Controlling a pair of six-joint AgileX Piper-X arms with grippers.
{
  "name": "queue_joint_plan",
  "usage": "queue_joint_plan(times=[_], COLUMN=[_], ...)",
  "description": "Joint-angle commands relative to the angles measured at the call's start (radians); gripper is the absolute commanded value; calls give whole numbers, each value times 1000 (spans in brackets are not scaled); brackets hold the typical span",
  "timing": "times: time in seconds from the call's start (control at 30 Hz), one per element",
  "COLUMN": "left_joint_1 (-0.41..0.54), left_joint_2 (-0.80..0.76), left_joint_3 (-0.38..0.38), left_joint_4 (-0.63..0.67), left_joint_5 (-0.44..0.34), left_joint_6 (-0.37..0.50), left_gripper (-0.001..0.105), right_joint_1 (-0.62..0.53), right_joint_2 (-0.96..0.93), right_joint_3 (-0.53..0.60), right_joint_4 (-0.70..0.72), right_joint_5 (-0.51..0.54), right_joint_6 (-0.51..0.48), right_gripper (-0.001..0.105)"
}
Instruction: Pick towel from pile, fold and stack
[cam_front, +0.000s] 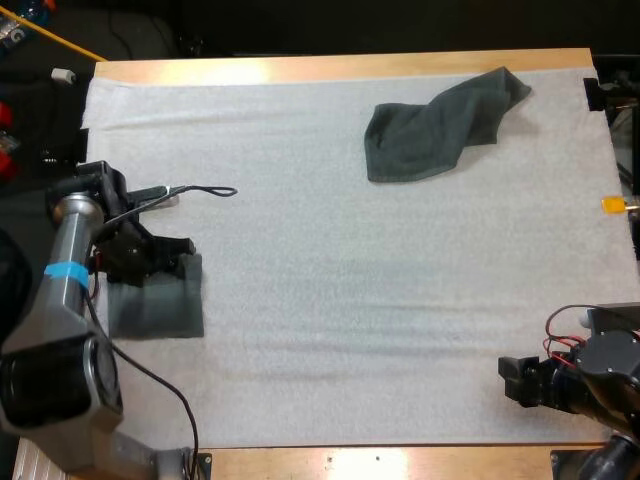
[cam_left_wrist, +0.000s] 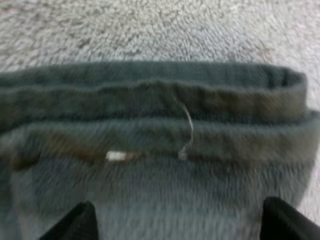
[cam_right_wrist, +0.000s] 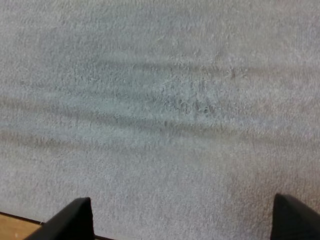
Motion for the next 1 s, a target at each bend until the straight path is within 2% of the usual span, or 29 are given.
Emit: queue_joint_plan(times=[0.0, 0.1, 0.37, 0.5, 0.7, 0.77, 0.97], left_joint_1=[1, 1, 1, 1, 1, 1, 1], left_joint_2=[-32, -91, -138, -138, -138, -138, -184], left_joint_3=[-3, 35, 232, 278, 253, 218, 115], left_joint_4=[28, 20, -68, -104, -81, -35, 42], left_joint_5=[-27, -31, -31, -31, 9, 50, 98], left_joint_6=[-6, -6, -6, -6, -6, -6, -6], left_gripper=[63, 63, 63, 63, 63, 63, 63], right_joint_1=[-2, -2, -2, -2, -2, -2, -2], right_joint_2=[0, 0, 0, 0, 0, 0, 0], right_joint_3=[-5, -5, -5, -5, -5, -5, -5], right_joint_4=[6, 6, 6, 6, 6, -2, -32], right_joint_5=[-6, -3, -3, -3, -3, -8, -7], right_joint_6=[4, 4, 1, 1, -2, -4, -12], right_gripper=[70, 70, 70, 70, 70, 70, 70])
